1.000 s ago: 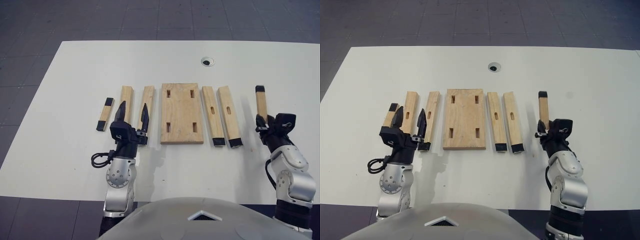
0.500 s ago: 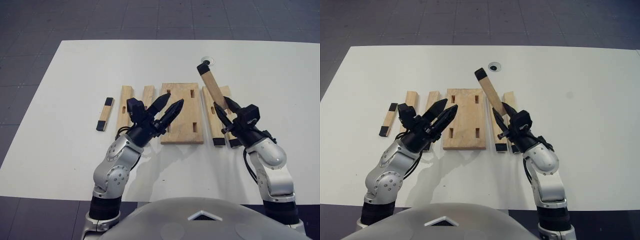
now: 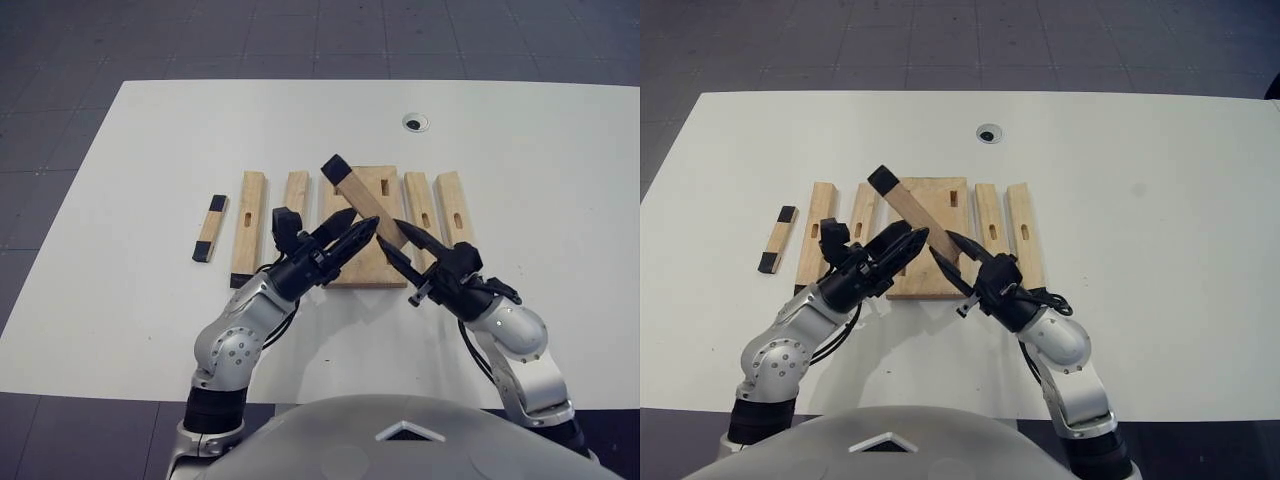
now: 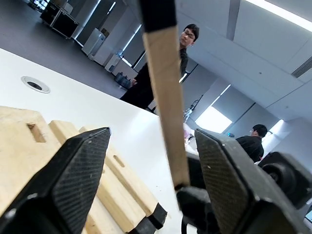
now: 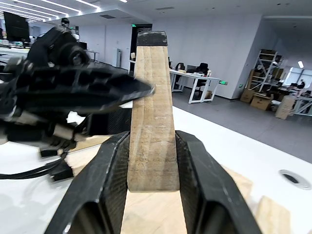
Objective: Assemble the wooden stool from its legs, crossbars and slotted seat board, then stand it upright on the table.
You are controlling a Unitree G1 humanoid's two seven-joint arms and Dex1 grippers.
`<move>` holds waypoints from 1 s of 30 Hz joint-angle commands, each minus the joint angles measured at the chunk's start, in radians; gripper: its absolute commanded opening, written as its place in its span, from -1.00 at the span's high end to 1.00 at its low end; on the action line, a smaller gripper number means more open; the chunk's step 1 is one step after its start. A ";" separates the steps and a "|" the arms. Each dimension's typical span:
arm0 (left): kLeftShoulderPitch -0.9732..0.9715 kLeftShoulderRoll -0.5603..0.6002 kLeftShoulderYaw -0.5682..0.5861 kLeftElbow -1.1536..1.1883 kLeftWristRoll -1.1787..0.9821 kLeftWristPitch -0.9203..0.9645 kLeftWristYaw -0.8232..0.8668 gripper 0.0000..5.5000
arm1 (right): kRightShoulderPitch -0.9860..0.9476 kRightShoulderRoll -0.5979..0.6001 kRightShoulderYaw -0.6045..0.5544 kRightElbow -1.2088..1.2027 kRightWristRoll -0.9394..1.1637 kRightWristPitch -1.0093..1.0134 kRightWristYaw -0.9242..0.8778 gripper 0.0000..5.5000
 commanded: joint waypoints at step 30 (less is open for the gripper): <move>0.025 -0.075 0.009 -0.033 -0.043 -0.024 -0.006 0.84 | 0.053 -0.023 0.092 0.103 -0.347 -0.309 -0.155 0.53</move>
